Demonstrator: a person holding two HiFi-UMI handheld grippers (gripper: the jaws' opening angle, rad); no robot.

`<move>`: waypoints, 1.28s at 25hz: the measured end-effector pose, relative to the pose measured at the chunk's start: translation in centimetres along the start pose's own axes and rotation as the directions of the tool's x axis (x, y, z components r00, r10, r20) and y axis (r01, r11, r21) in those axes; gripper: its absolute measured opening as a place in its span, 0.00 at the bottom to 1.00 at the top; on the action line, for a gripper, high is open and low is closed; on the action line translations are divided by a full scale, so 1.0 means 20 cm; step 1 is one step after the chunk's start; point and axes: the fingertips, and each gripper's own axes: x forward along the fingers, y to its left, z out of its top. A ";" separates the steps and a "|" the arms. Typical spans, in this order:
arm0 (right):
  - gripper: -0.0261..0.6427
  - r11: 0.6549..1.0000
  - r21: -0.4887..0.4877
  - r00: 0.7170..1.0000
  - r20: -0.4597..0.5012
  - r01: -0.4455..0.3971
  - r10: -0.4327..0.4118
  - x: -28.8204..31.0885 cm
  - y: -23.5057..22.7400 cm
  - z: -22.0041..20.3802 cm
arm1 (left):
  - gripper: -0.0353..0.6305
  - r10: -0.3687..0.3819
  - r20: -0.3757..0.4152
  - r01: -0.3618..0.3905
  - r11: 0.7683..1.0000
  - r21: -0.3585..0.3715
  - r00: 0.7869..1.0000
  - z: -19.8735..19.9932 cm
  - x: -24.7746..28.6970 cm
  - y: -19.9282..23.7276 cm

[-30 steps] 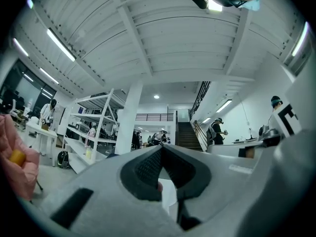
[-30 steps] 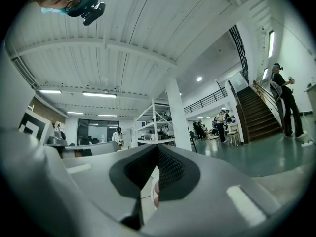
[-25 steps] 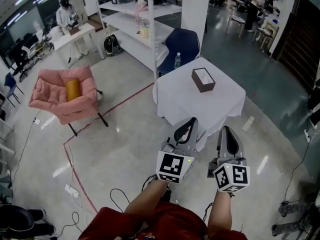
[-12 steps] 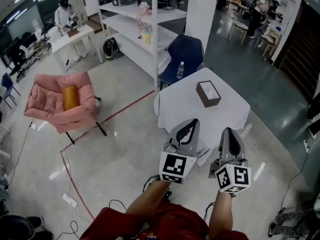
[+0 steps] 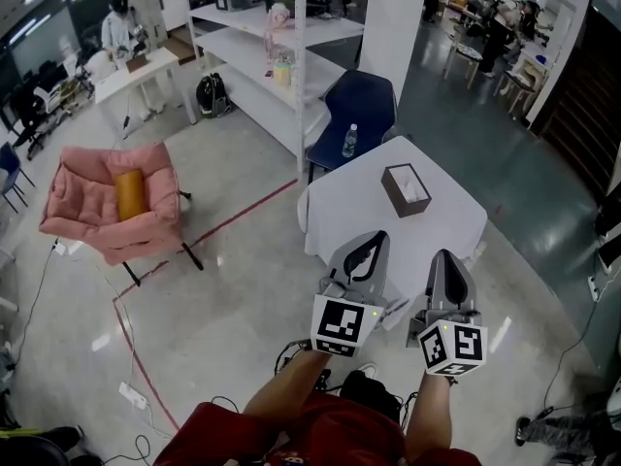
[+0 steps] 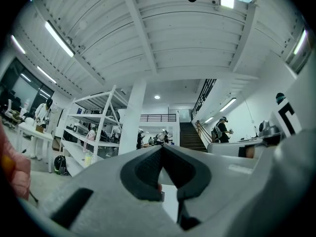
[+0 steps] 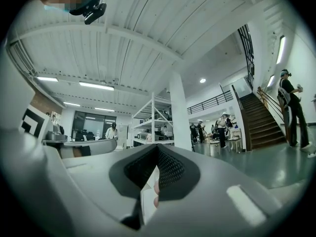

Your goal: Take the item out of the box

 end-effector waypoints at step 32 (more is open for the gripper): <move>0.04 0.992 0.123 0.998 0.045 0.041 -0.047 0.82 -1.35 -0.05 | 0.05 -0.060 -0.045 0.064 0.994 0.089 0.997 -0.29 1.52 -0.30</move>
